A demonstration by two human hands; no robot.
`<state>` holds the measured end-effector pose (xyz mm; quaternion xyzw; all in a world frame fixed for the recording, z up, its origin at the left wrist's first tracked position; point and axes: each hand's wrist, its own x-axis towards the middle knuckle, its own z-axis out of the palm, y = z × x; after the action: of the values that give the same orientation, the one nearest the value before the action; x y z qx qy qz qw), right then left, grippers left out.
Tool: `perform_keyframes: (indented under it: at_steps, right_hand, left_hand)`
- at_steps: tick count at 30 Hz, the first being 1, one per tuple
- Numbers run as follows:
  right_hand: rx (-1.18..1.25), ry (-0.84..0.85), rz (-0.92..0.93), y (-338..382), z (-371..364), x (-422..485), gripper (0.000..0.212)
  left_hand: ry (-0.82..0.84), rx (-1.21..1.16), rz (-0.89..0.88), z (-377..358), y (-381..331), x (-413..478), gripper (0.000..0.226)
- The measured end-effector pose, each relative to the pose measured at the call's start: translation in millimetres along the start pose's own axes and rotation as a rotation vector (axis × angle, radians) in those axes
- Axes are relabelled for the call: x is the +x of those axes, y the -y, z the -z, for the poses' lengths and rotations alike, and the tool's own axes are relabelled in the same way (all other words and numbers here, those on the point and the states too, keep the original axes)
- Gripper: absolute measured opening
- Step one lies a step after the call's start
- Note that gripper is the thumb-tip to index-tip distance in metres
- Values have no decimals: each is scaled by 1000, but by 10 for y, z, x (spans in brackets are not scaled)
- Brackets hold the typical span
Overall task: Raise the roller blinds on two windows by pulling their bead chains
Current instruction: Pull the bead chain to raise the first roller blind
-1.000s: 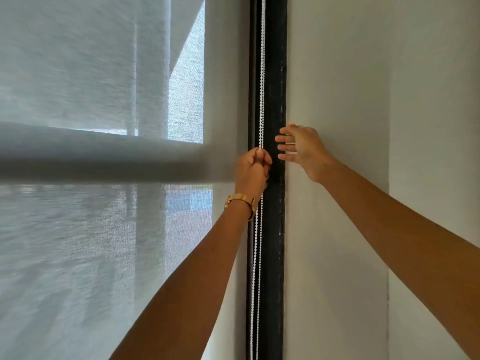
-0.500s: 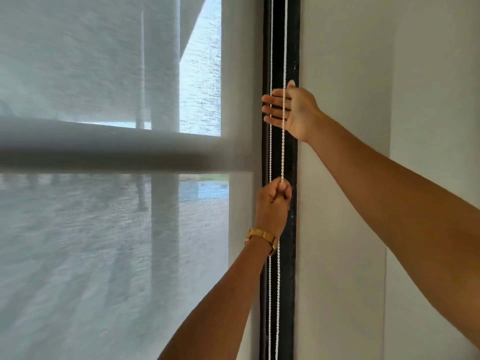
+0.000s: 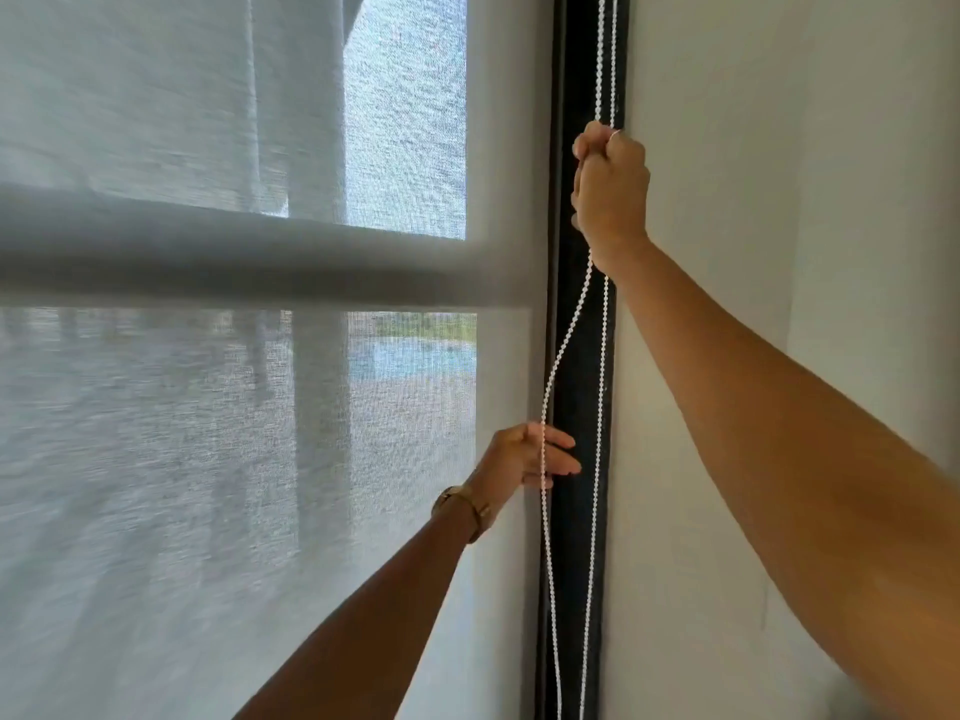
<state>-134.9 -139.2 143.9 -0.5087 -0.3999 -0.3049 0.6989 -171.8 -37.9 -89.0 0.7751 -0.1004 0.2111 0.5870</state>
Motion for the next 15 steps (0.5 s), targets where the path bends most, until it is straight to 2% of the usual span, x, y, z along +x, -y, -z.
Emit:
perform_keyframes:
  at_steps: [3, 7, 12, 15]
  right_hand:
    - [-31, -46, 43, 45, 1, -239, 28]
    - [-76, -61, 34, -262, 37, -822, 27]
    - [-113, -50, -42, -856, 139, -1678, 31]
    - [-90, -24, -111, -1090, 227, -2165, 39]
  left_hand:
    - [-105, -229, -15, 208, -354, 125, 46]
    - [-206, -421, -104, 351, -1040, 372, 42]
    - [-109, -228, -138, 265, -1615, 498, 51]
    - [-82, -243, -151, 147, -1878, 551, 47]
